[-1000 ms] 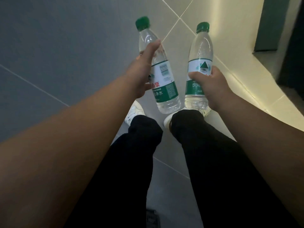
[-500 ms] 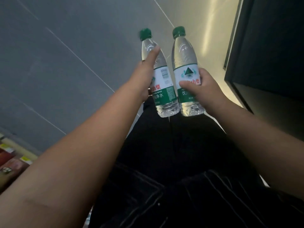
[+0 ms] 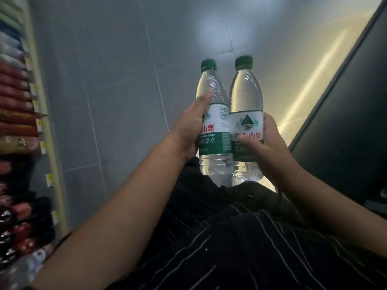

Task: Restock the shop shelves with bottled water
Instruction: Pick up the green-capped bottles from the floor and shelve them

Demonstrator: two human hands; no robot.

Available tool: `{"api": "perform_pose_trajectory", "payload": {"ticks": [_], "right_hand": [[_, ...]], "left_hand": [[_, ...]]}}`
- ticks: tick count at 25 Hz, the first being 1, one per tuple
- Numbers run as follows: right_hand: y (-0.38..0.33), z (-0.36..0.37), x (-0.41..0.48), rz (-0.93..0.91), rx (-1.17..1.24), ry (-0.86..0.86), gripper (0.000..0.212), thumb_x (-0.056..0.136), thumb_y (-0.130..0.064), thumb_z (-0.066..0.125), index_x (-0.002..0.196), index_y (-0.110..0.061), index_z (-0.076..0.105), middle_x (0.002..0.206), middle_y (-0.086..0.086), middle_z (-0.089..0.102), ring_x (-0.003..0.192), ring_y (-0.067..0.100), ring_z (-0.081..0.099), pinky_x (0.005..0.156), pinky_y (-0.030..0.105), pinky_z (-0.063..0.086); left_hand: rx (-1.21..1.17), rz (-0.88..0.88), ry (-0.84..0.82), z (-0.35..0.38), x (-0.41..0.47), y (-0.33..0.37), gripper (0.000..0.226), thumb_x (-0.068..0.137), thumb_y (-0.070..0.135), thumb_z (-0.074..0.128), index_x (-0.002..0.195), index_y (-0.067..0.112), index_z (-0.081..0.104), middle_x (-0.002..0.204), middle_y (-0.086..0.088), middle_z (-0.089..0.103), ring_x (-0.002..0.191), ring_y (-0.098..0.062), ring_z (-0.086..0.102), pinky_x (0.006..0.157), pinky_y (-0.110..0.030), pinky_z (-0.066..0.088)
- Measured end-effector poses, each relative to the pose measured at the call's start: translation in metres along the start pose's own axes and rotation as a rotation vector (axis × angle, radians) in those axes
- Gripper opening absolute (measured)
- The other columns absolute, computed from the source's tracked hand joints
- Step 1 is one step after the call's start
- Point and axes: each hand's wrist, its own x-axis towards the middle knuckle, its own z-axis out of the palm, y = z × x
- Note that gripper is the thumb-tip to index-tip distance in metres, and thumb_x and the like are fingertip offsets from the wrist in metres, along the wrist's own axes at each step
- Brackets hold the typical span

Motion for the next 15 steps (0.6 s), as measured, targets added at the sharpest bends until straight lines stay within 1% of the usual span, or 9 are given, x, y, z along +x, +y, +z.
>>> {"api": "perform_pose_trajectory", "payload": {"ticks": [2, 3, 6, 7, 9, 11, 13, 15], "right_hand": [[-0.01, -0.007, -0.025, -0.02, 0.012, -0.135, 0.052, 0.082, -0.024, 0.055, 0.131, -0.02, 0.037, 0.116, 0.004, 0.059, 0.098, 0.02, 0.067, 0.071, 0.031, 0.059], [-0.014, -0.01, -0.038, -0.037, -0.015, -0.205, 0.05, 0.081, -0.026, 0.052, 0.129, -0.021, 0.039, 0.115, 0.003, 0.059, 0.097, 0.019, 0.067, 0.069, 0.029, 0.058], [-0.022, -0.011, -0.069, -0.091, -0.084, -0.333, 0.046, 0.081, -0.028, 0.046, 0.126, -0.021, 0.041, 0.115, 0.005, 0.06, 0.096, 0.019, 0.066, 0.068, 0.027, 0.057], [-0.024, -0.007, -0.079, -0.102, -0.106, -0.366, 0.045, 0.081, -0.029, 0.045, 0.126, -0.022, 0.042, 0.114, 0.005, 0.06, 0.094, 0.016, 0.067, 0.067, 0.026, 0.057], [-0.028, 0.01, -0.101, -0.138, -0.168, -0.454, 0.042, 0.08, -0.032, 0.043, 0.122, -0.025, 0.043, 0.113, 0.002, 0.059, 0.093, 0.012, 0.066, 0.066, 0.021, 0.056], [-0.03, 0.028, -0.122, -0.178, -0.238, -0.545, 0.035, 0.08, -0.036, 0.042, 0.115, -0.03, 0.043, 0.113, -0.002, 0.058, 0.095, 0.011, 0.064, 0.067, 0.019, 0.056], [-0.025, 0.052, -0.148, -0.207, -0.29, -0.654, 0.03, 0.081, -0.036, 0.04, 0.111, -0.034, 0.043, 0.111, -0.006, 0.058, 0.092, 0.004, 0.065, 0.065, 0.016, 0.055], [-0.016, 0.076, -0.178, -0.227, -0.322, -0.762, 0.027, 0.084, -0.034, 0.041, 0.111, -0.034, 0.044, 0.109, -0.007, 0.059, 0.089, -0.001, 0.065, 0.064, 0.014, 0.053]], "left_hand": [[-0.167, 0.11, 0.073, 0.009, -0.034, -0.018, 0.061, 0.092, 0.046, 0.057, 0.137, 0.007, 0.045, 0.124, -0.029, 0.061, 0.103, -0.041, 0.064, 0.089, -0.057, 0.054], [-0.219, 0.167, 0.117, 0.013, -0.054, -0.029, 0.06, 0.091, 0.045, 0.059, 0.137, 0.009, 0.045, 0.122, -0.026, 0.063, 0.102, -0.04, 0.065, 0.088, -0.057, 0.054], [-0.255, 0.262, 0.211, 0.023, -0.103, -0.056, 0.054, 0.092, 0.043, 0.058, 0.134, 0.013, 0.044, 0.117, -0.02, 0.066, 0.101, -0.037, 0.068, 0.089, -0.056, 0.054], [-0.264, 0.284, 0.241, 0.023, -0.12, -0.066, 0.051, 0.093, 0.043, 0.057, 0.133, 0.014, 0.044, 0.116, -0.019, 0.067, 0.101, -0.037, 0.068, 0.088, -0.055, 0.055], [-0.315, 0.337, 0.318, 0.016, -0.155, -0.089, 0.049, 0.095, 0.044, 0.055, 0.132, 0.013, 0.044, 0.111, -0.019, 0.067, 0.096, -0.034, 0.069, 0.085, -0.05, 0.057], [-0.384, 0.379, 0.361, 0.008, -0.189, -0.112, 0.054, 0.095, 0.046, 0.052, 0.133, 0.008, 0.045, 0.107, -0.019, 0.065, 0.091, -0.032, 0.068, 0.079, -0.044, 0.058], [-0.454, 0.406, 0.431, -0.004, -0.225, -0.141, 0.057, 0.095, 0.049, 0.049, 0.13, 0.004, 0.048, 0.101, -0.019, 0.063, 0.087, -0.031, 0.066, 0.074, -0.039, 0.057], [-0.525, 0.45, 0.513, -0.014, -0.265, -0.173, 0.055, 0.094, 0.048, 0.048, 0.126, 0.003, 0.05, 0.099, -0.021, 0.061, 0.087, -0.031, 0.064, 0.076, -0.041, 0.055]]}}
